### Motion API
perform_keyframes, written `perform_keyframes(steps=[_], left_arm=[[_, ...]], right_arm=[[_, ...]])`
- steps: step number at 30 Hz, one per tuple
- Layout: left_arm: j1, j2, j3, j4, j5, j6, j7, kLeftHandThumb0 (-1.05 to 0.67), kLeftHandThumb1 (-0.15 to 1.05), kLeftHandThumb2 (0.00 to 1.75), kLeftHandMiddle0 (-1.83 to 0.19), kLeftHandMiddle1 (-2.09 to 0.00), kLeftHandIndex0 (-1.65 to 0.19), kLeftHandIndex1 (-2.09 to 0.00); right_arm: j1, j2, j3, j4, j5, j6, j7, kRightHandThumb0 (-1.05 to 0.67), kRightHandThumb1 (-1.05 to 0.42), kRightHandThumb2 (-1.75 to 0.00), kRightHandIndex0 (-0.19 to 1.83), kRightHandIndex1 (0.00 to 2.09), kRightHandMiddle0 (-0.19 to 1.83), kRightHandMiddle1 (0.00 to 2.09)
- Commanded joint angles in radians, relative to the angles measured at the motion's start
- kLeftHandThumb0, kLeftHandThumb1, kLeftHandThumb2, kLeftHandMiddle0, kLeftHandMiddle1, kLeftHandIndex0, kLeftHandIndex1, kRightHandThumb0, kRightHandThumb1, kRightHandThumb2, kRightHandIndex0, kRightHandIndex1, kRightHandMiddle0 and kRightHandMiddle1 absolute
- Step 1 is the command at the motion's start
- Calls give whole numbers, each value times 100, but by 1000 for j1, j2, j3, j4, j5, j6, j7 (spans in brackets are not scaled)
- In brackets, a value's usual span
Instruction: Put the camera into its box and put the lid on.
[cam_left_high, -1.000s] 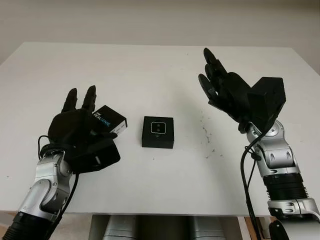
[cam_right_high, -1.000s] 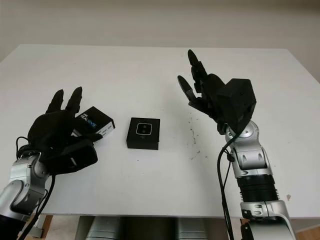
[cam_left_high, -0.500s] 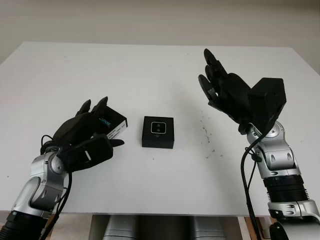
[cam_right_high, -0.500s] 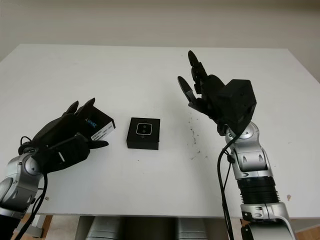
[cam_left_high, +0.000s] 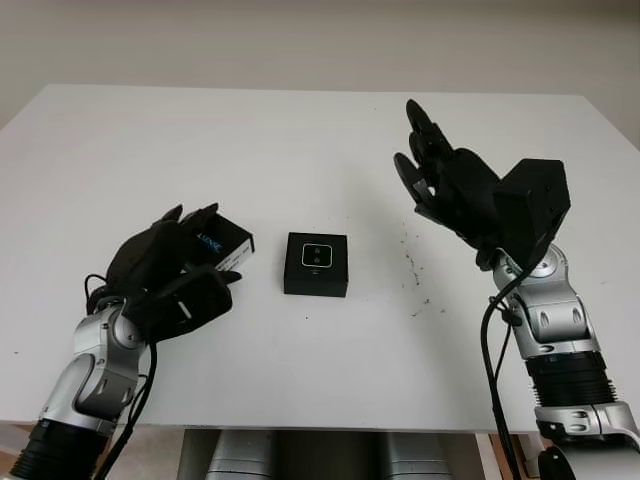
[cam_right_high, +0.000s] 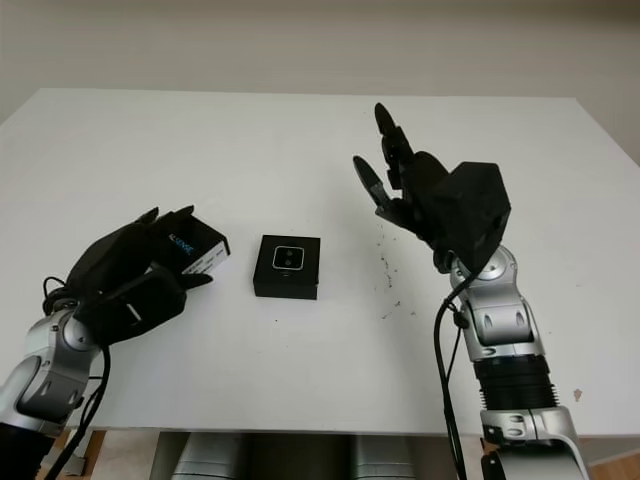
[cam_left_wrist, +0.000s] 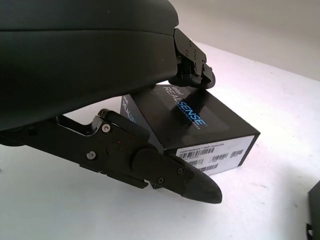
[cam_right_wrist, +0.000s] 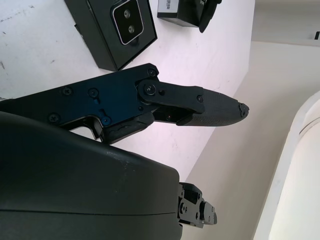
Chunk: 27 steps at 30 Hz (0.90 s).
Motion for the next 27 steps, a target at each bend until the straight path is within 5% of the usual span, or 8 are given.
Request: perform_keyframes(steps=[1, 10, 12, 13, 16, 18, 22, 27], left_arm=[[-8, 7, -21, 34, 17, 1, 0, -41, 92, 5, -19, -10, -31, -12], [-29, 9, -41, 111, 25, -56, 24, -27, 90, 5, -29, -13, -43, -14], [-28, 11, -36, 141, 7, -110, 59, -19, 89, 5, -15, -81, -54, -18], [-27, 12, -33, 156, -3, -142, 79, -15, 90, 5, -17, -100, -61, -23], [-23, 26, -30, 200, -11, -245, 158, -8, 93, 6, -34, -125, -46, -104], [-23, 33, -25, 222, -14, -296, 198, -7, 94, 5, -32, -139, -37, -132], [-12, 52, 10, 218, -69, -400, 225, -8, 96, 6, -31, -146, -31, -140], [33, 21, 126, 77, -324, -433, 107, -8, 96, 5, -36, -142, -31, -137]], right_arm=[[2, -2, -8, -22, 7, -7, 6, -68, -105, -55, -17, 3, -14, 6], [5, -3, -13, -62, 14, 32, 10, -69, -105, -56, -18, 3, -14, 6], [5, -3, -13, -68, 12, 41, 6, -70, -105, -56, -17, 4, -13, 6], [4, -2, -14, -68, 13, 41, 7, -71, -105, -55, -18, 4, -13, 6], [4, -5, -12, -64, 13, 34, 13, -70, -105, -56, -18, 4, -13, 6], [5, -4, -13, -62, 15, 28, 15, -68, -105, -57, -18, 4, -14, 6], [7, -3, -12, -59, 17, 16, 19, -67, -105, -57, -19, 4, -14, 5], [9, -4, -13, -53, 20, 4, 25, -68, -105, -55, -18, 4, -13, 6]])
